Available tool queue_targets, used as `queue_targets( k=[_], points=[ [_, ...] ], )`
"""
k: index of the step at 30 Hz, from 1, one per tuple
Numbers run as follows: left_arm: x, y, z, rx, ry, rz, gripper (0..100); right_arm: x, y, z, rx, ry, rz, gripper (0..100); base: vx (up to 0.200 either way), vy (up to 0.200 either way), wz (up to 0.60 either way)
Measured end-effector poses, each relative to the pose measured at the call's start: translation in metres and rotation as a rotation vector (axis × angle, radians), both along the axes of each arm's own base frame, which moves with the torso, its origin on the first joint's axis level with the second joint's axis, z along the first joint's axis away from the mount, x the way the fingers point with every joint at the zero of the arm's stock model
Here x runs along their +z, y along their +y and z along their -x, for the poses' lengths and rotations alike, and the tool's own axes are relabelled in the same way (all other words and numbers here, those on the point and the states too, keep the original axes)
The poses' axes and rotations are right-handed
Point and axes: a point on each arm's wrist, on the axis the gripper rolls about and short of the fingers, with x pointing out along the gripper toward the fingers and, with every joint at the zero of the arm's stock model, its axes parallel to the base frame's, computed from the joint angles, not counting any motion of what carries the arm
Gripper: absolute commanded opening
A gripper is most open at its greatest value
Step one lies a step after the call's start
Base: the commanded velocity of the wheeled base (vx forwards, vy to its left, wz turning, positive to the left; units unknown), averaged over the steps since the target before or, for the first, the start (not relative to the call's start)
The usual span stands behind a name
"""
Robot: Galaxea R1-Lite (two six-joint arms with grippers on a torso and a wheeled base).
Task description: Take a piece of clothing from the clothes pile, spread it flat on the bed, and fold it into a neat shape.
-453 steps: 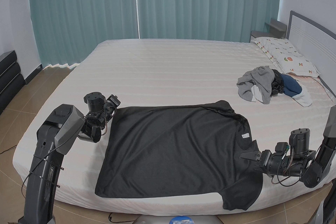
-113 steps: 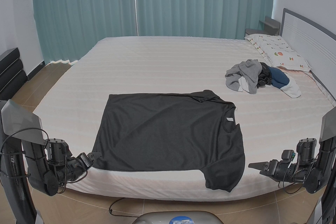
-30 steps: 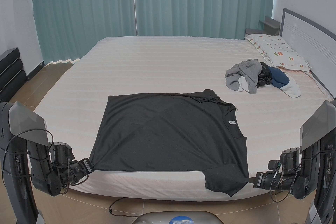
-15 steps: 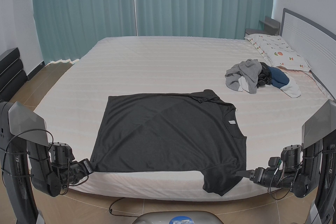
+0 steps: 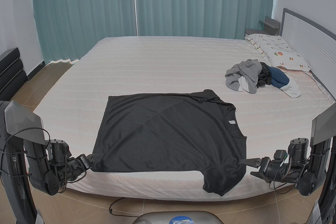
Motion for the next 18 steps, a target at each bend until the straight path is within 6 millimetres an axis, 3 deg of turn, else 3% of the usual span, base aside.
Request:
queue_targets(
  k=[12,18],
  points=[
    [0.0089,0.0054,-0.0034,0.033,-0.039,0.042,100,0.0068,-0.0004,0.0022,-0.019,-0.004,-0.028,100,0.000,0.183,0.00],
    [0.0092,0.0059,-0.0035,0.035,-0.042,0.042,100,0.0075,-0.0001,0.0025,-0.017,-0.006,-0.028,100,0.000,0.000,0.00]
  ],
)
